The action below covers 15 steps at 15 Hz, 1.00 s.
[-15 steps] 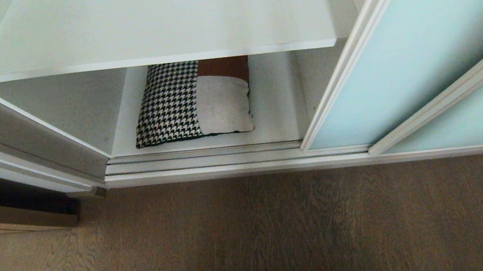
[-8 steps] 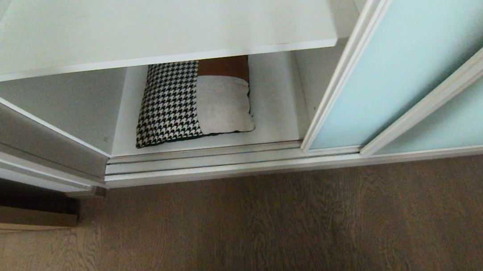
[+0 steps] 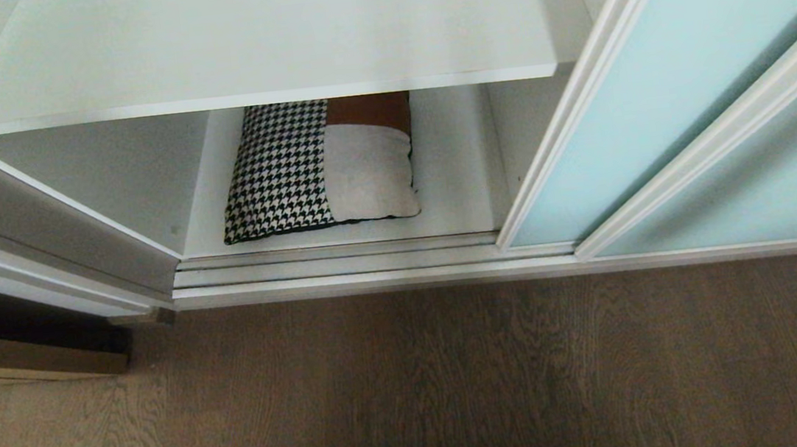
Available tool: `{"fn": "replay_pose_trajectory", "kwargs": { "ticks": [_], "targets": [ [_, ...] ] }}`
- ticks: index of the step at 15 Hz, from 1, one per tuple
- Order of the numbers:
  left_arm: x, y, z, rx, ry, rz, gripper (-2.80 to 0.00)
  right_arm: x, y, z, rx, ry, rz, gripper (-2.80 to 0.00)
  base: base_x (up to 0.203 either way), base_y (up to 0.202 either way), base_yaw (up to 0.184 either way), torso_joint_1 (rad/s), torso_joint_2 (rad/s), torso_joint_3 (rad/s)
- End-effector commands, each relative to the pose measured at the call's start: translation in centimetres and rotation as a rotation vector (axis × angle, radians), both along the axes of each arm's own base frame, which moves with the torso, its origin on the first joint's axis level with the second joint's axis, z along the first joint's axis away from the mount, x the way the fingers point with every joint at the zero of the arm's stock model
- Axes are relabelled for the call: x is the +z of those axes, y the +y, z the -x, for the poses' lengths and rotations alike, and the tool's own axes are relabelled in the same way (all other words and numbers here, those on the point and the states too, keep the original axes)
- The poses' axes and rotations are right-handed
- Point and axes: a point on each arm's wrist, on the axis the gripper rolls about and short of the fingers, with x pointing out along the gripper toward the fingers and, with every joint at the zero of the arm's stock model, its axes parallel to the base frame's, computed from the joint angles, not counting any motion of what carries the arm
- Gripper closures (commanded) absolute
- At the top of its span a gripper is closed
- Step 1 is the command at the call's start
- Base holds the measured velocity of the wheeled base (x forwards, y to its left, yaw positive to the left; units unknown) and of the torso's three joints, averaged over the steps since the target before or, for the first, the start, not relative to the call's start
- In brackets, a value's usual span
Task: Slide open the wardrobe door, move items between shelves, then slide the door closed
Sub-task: Close the door
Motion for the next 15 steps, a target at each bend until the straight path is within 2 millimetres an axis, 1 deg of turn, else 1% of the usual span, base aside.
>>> {"fn": "replay_pose_trajectory", "kwargs": {
  "ticks": [1, 2, 5, 6, 7, 9, 10, 12, 15],
  "targets": [
    [0.0, 0.0, 0.0, 0.000, 0.002, 0.000, 0.00, 0.0, 0.6, 0.4, 0.058, -0.006, 0.003, 0.00, 0.000, 0.000, 0.000, 0.000, 0.00, 0.000],
    [0.0, 0.0, 0.0, 0.001, 0.002, 0.000, 0.00, 0.2, 0.7, 1.2, 0.058, -0.028, 0.004, 0.00, 0.000, 0.000, 0.000, 0.000, 0.00, 0.000],
    [0.0, 0.0, 0.0, 0.001, 0.002, 0.000, 0.00, 0.7, 0.9, 4.7, 0.040, -0.117, 0.008, 0.00, 0.000, 0.000, 0.000, 0.000, 0.00, 0.000],
    [0.0, 0.0, 0.0, 0.001, 0.002, 0.000, 0.00, 0.6, 0.8, 4.8, -0.021, -0.122, -0.006, 0.00, 0.000, 0.000, 0.000, 0.000, 0.00, 0.000],
    [0.0, 0.0, 0.0, 0.001, 0.002, 0.000, 0.00, 0.5, 0.7, 4.7, -0.075, -0.116, -0.025, 0.00, 0.000, 0.000, 0.000, 0.000, 0.00, 0.000],
    [0.0, 0.0, 0.0, 0.001, 0.002, 0.000, 0.00, 0.0, 0.9, 4.0, -0.055, -0.077, -0.074, 0.00, 0.000, 0.000, 0.000, 0.000, 0.00, 0.000],
    [0.0, 0.0, 0.0, 0.001, 0.002, 0.000, 0.00, -0.1, 1.0, 3.4, -0.048, -0.046, -0.120, 0.00, 0.000, 0.000, 0.000, 0.000, 0.00, 0.000],
    [0.0, 0.0, 0.0, 0.001, 0.002, 0.000, 0.00, 0.3, 1.0, 1.9, -0.053, -0.013, -0.205, 0.00, 0.000, 0.000, 0.000, 0.000, 0.00, 0.000],
    [0.0, 0.0, 0.0, 0.001, 0.002, 0.000, 0.00, 0.4, 1.2, -0.7, -0.087, 0.046, -0.290, 0.00, 0.000, 0.000, 0.000, 0.000, 0.00, 0.000]
  ]
}}
